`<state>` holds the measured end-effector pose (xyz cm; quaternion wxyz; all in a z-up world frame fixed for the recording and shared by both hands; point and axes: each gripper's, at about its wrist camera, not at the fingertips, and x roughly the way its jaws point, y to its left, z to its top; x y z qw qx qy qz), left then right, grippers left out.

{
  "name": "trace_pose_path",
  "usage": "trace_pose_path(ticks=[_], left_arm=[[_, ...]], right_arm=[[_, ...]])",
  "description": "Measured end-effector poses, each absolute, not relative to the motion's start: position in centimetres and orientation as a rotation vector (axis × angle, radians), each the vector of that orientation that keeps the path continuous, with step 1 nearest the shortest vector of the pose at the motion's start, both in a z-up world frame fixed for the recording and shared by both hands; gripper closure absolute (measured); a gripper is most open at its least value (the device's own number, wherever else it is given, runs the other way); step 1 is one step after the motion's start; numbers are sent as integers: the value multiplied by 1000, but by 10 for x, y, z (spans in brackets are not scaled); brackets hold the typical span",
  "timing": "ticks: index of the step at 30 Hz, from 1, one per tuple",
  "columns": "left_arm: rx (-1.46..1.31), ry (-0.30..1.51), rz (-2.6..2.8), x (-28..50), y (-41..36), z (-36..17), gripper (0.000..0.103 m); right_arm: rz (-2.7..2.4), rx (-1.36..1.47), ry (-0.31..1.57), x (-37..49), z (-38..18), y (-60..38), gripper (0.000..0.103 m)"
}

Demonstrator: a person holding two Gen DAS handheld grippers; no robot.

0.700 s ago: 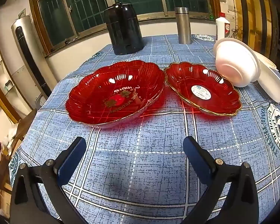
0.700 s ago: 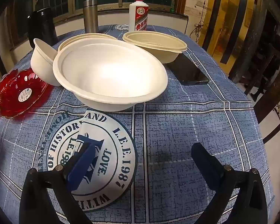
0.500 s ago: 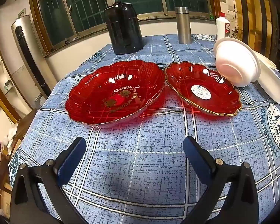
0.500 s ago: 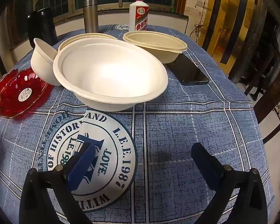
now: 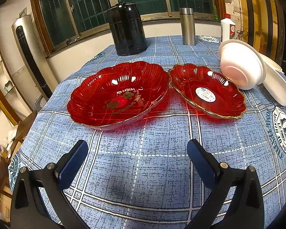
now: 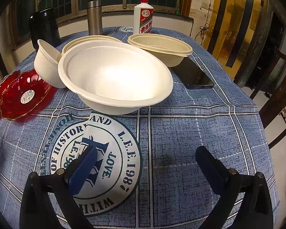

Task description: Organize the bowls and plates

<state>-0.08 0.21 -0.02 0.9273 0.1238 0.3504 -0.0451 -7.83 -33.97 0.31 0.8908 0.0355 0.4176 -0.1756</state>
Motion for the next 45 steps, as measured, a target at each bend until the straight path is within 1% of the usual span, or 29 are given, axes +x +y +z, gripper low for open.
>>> trace_pose_path(ticks=[6,14,17,25,26,28,29,30,32,34,39,45], left_arm=[[256,718,-90,0,2,0,0],[250,706,-89,1,5,0,0],[253,702,-85,-1,5,1,0],[260,699,-70,-5,12,1,0],[266,690,-64,-6,13,3,0],[250,700,-72,-7,18,6,0],[216,710,-89,-6,22,7,0],[179,721,-104,-6,25,8,0],[157,712,-96,-7,32,12,0],[137,720,-92,-4,37,13,0],[126,716,-61,-3,51,17,0],[116,746,-55,5,65,20,0]], right_arm=[[-351,78,855,-81,5,-340,0],[-315,58,783,-95,16,-330,1],[-293,61,776,-95,23,-326,3],[-161,68,734,-95,50,-300,4],[-134,79,737,-94,52,-297,4],[-72,103,753,-88,54,-290,9],[-39,119,766,-84,55,-286,13],[-12,134,776,-79,56,-284,20],[48,173,798,-70,58,-276,27],[95,192,807,-62,61,-265,27],[133,130,795,-46,71,-231,25],[198,84,796,-30,75,-195,25]])
